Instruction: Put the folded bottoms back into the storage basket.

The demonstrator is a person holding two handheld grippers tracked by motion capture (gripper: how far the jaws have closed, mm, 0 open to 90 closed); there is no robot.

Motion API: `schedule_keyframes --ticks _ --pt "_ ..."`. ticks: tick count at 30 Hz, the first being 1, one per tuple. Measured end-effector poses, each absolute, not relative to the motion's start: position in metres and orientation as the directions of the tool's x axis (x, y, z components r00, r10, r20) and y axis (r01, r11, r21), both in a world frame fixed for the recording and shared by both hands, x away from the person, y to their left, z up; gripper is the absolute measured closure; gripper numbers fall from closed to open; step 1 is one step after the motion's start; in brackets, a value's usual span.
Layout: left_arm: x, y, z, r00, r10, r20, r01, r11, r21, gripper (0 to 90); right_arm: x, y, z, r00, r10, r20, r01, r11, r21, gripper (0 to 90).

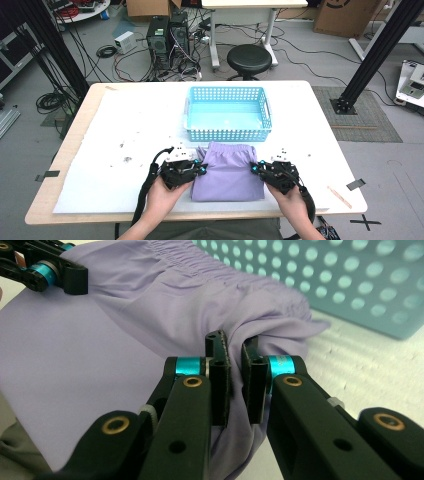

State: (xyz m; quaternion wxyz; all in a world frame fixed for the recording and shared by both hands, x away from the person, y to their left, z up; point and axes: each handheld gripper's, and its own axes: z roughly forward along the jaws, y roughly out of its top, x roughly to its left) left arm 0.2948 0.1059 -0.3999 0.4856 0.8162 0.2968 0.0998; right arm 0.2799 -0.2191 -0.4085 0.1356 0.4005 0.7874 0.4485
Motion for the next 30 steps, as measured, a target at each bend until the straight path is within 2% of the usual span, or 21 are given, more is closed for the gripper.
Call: schedule_keyframes --ticks 9,14,22,30 --pt "0.311 0.108 -0.368 0.810 0.576 -0.111 0.340 -0.306 0.889 84.1 0.297 -0.223 -0.375 -0.645 0.750 0.145 0.458 0.228 0.859 85.3" --pt "0.324 0.107 -0.348 0.810 0.582 -0.070 0.305 -0.315 0.899 84.2 0.306 -0.222 -0.362 -0.646 0.753 0.126 0.433 0.226 0.873 85.3" --pt "0.356 0.098 -0.314 0.793 0.609 -0.001 0.253 -0.328 0.910 84.3 0.342 -0.221 -0.327 -0.613 0.786 0.077 0.392 0.218 0.894 85.3" --pt "0.392 0.091 -0.306 0.754 0.655 0.053 0.235 -0.344 0.909 84.4 0.380 -0.216 -0.313 -0.583 0.811 0.054 0.388 0.219 0.895 85.3"
